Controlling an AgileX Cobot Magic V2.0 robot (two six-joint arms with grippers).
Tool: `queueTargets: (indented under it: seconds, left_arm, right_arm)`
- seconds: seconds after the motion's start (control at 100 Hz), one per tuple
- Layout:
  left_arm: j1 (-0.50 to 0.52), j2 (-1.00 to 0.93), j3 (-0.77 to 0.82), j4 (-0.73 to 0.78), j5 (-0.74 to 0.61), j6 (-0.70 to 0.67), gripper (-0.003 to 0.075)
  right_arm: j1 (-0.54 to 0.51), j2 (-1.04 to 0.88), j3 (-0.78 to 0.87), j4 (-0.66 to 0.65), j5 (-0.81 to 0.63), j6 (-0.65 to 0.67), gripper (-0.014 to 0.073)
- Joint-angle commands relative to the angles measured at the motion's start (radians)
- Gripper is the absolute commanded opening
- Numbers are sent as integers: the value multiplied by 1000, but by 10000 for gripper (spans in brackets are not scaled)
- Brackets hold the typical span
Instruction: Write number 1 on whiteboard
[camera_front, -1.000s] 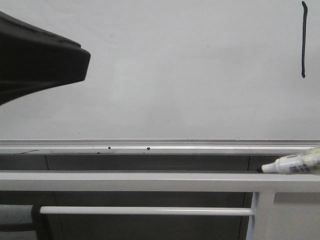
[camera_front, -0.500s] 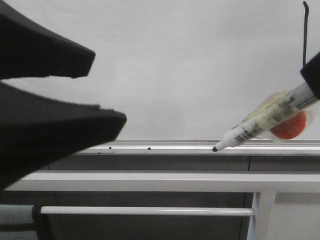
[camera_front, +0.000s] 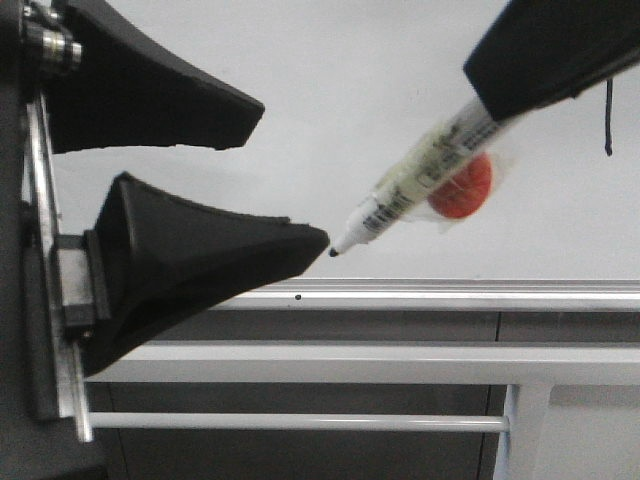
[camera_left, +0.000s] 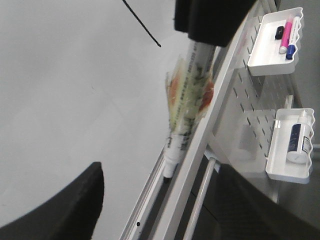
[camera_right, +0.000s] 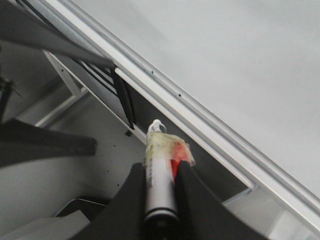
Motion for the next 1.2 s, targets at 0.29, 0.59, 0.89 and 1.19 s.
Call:
queueTargets:
  seconds: [0.29, 0.59, 0.89, 1.19]
  left_arm:
    - [-7, 50, -31, 12, -186, 4, 440]
    - [-7, 58, -31, 12, -229, 4, 440]
    - [-7, 58, -31, 6, -229, 4, 309]
    - [-7, 58, -31, 6, -214, 4, -20]
  right_arm:
    - [14, 39, -76, -16, -130, -9, -64]
    - [26, 45, -76, -10, -144, -9, -64]
    - [26, 45, -76, -8, -164, -9, -64]
    - [26, 45, -76, -8, -164, -9, -64]
